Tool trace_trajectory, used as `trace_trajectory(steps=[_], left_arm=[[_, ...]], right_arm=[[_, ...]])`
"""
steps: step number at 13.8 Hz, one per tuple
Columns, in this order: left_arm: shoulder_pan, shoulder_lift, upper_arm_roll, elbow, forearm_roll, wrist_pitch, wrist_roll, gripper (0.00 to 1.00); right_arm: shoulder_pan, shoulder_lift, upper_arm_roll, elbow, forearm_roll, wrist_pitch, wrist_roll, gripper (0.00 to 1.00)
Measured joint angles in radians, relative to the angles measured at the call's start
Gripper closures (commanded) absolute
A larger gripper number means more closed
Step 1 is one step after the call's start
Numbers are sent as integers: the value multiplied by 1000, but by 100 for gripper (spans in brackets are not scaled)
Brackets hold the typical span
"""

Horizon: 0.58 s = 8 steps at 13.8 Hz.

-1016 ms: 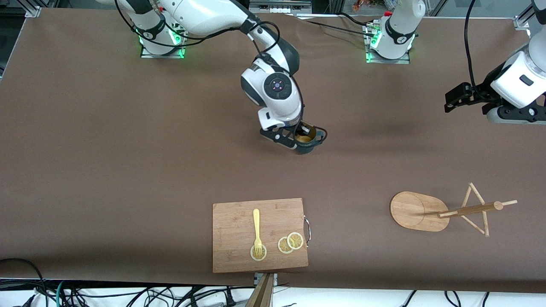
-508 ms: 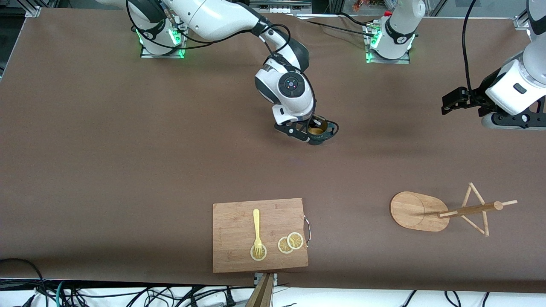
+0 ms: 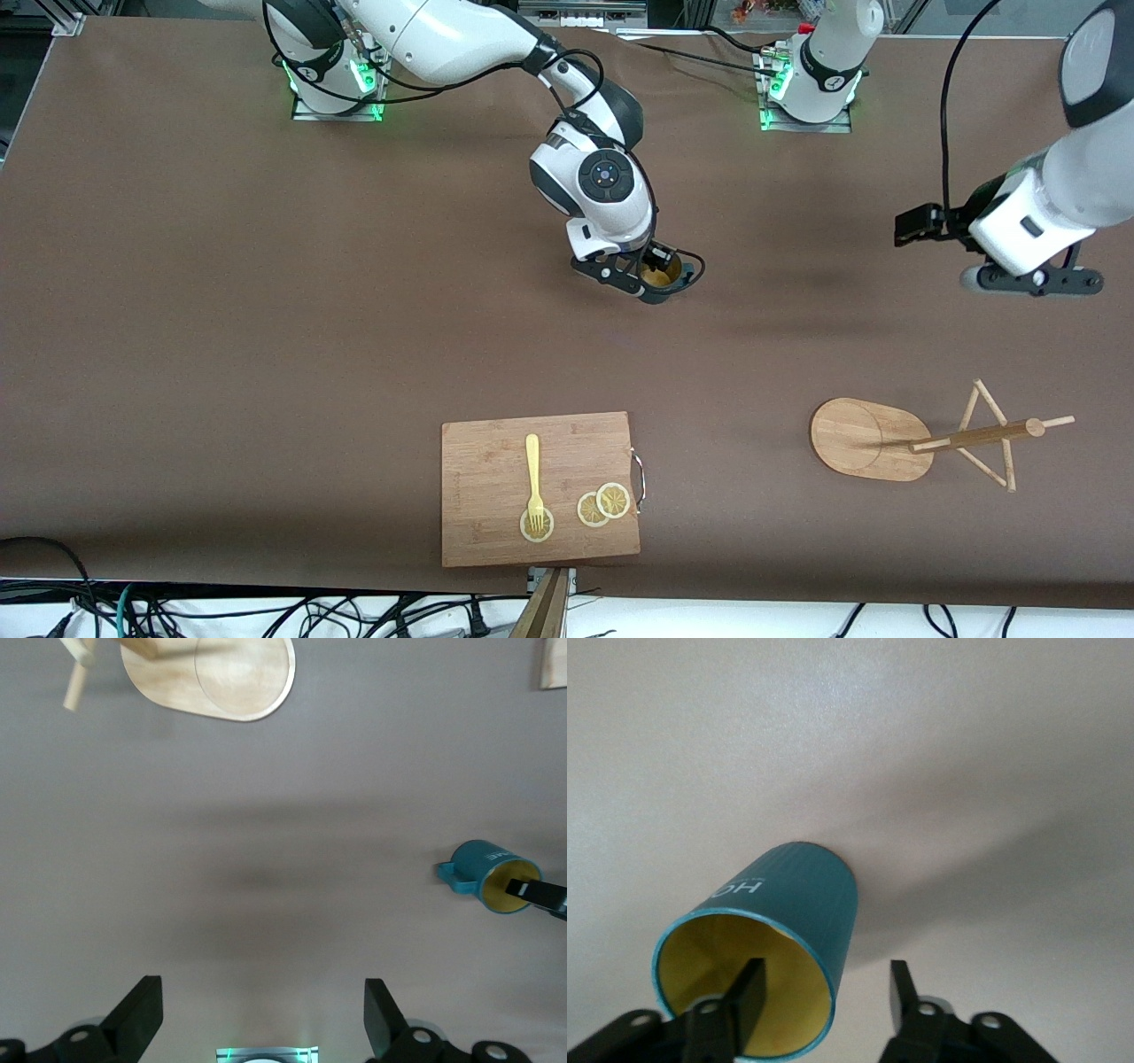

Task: Pass cup and hang on rack
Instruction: 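Set the mug down and open the right gripper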

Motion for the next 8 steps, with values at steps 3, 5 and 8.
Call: trace_trajectory(steps=[3, 5, 8], left_arm=[[8, 43, 1, 8, 0, -31, 56, 0], [17, 45, 1, -2, 0, -68, 160, 0], [102, 35, 2, -57, -43, -79, 443, 0]], right_arm=[[-41, -17, -2, 71, 0, -117, -43, 0], [-84, -45, -4, 120, 0, -236, -141, 0], [-169, -108, -11, 137, -2, -377, -349, 0]])
